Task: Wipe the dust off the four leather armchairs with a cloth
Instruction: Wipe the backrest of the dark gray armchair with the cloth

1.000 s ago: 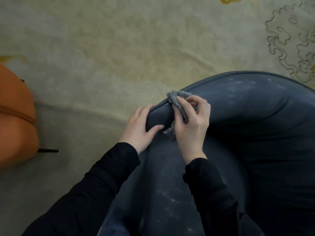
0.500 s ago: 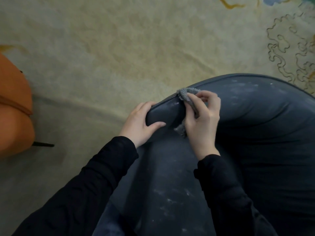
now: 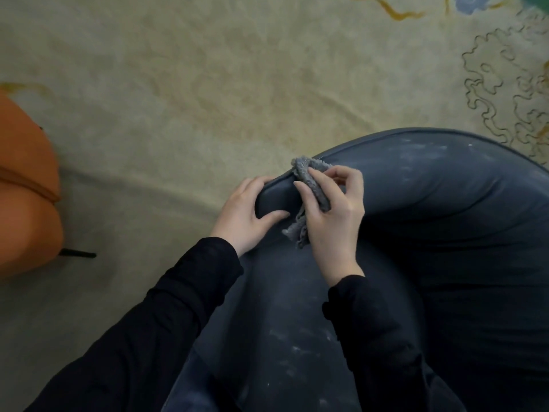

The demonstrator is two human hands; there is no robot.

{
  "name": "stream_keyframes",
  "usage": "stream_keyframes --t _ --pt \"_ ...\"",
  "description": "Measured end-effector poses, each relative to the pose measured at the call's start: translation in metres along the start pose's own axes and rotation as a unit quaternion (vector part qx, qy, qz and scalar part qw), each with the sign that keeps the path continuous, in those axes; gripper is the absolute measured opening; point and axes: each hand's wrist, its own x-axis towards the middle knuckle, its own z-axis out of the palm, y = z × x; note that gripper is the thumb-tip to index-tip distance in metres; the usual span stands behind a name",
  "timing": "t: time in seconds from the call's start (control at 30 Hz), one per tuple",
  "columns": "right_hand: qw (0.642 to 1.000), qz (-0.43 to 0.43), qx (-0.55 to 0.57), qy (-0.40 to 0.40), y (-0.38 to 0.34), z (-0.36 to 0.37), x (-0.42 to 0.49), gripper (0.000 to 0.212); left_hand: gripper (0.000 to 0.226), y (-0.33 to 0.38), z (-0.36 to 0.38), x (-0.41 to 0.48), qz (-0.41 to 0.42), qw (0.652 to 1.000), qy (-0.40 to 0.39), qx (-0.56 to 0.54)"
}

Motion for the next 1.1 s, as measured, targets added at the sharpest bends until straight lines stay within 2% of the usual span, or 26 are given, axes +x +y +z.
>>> stream_keyframes --t 0.17,0.3,0.47,0.67,0.73,0.87,1.03,1.1 --pt "1.000 -0.010 0.017 -0.009 -0.002 -0.003 -0.011 0.015 0.051 0.001 0.000 -0.001 -0.002 1.000 0.000 -0.010" --pt "0.999 -0.004 0.012 0.035 0.003 -0.011 -0.008 0.015 0.051 -0.001 0.000 0.000 -0.008 1.000 -0.004 -0.017" --pt "0.997 -0.063 0.014 -0.037 -0.003 0.004 -0.015 0.013 0.051 -0.003 0.001 0.002 -0.003 1.000 -0.002 -0.013" --pt "0.998 0.011 -0.017 0.056 0.010 -0.002 -0.008 0.016 0.051 -0.002 0.000 0.000 -0.008 1.000 -0.013 -0.013" --pt "0.998 0.006 -0.012 0.058 0.005 0.000 -0.018 0.016 0.050 -0.001 -0.001 0.000 -0.007 1.000 -0.011 -0.011" --pt "1.000 -0.022 -0.011 0.013 0.011 -0.003 -0.024 0.017 0.052 0.001 -0.002 0.000 -0.013 1.000 -0.011 -0.001" --pt "0.991 0.069 -0.051 0.099 0.037 -0.029 0.003 0.018 0.055 0.006 -0.004 0.001 -0.012 0.998 -0.017 0.056" --pt "0.994 0.042 -0.047 0.092 0.035 -0.030 0.008 0.017 0.062 0.010 -0.004 0.004 -0.001 0.996 -0.013 0.087"
